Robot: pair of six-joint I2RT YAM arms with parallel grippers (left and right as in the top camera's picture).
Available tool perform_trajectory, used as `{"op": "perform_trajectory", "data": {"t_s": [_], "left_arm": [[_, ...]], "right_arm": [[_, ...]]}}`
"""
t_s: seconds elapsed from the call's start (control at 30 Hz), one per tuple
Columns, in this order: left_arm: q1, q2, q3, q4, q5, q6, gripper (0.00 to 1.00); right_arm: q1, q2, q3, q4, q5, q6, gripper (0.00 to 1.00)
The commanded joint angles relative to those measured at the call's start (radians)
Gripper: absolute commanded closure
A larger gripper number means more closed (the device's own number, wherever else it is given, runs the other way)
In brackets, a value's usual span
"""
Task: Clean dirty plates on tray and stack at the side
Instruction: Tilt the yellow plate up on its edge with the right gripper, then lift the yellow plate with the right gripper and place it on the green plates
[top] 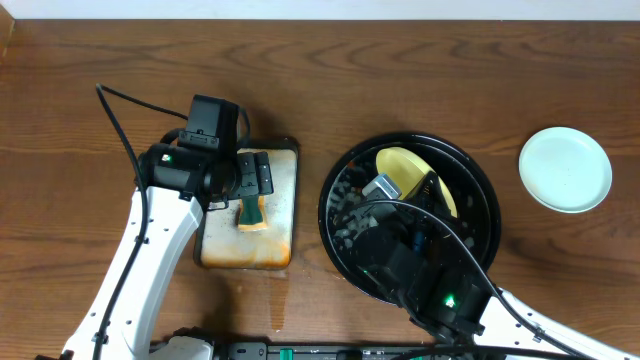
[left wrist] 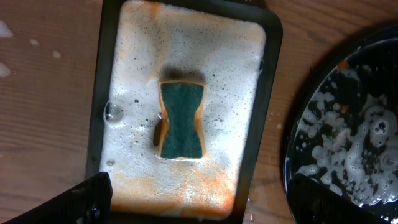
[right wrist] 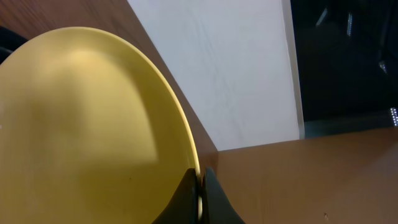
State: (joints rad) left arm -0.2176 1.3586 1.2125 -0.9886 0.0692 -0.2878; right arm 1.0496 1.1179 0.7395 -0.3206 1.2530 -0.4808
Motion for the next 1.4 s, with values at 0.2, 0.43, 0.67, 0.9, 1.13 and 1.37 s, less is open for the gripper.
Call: {"op": "perform_trajectory", "data": {"t_s": [0.2, 0.43, 0.67, 0.9, 1.13, 1.37], "left_arm": [[0.002, 0.000, 0.021, -0.004, -0.002, 0.003, 0.09], [0.002, 0.000, 0.021, -0.004, -0.002, 0.003, 0.09], [0.002, 0.000, 0.021, -0.004, -0.002, 0.003, 0.09], [0.002, 0.000, 0.021, -0.004, -0.002, 0.003, 0.09], [0.002, 0.000, 0.021, -0.004, -0.002, 0.003, 0.09], [0.002, 0.000, 0.021, -0.004, -0.002, 0.003, 0.09]], "right_arm": [[0.010, -0.011, 0.006, 0.003, 0.031, -0.007, 0.99], [0.010, -0.011, 0.006, 0.003, 0.037, -0.007, 0.99], [0.010, -0.011, 0.006, 0.003, 0.037, -0.006, 0.99], [0.009, -0.011, 0.006, 0.003, 0.037, -0.002, 0.99], [0.001, -0.011, 0.006, 0.003, 0.037, 0.017, 0.99], [0.001, -0.011, 0.006, 0.004, 0.041, 0.066, 0.99]]}}
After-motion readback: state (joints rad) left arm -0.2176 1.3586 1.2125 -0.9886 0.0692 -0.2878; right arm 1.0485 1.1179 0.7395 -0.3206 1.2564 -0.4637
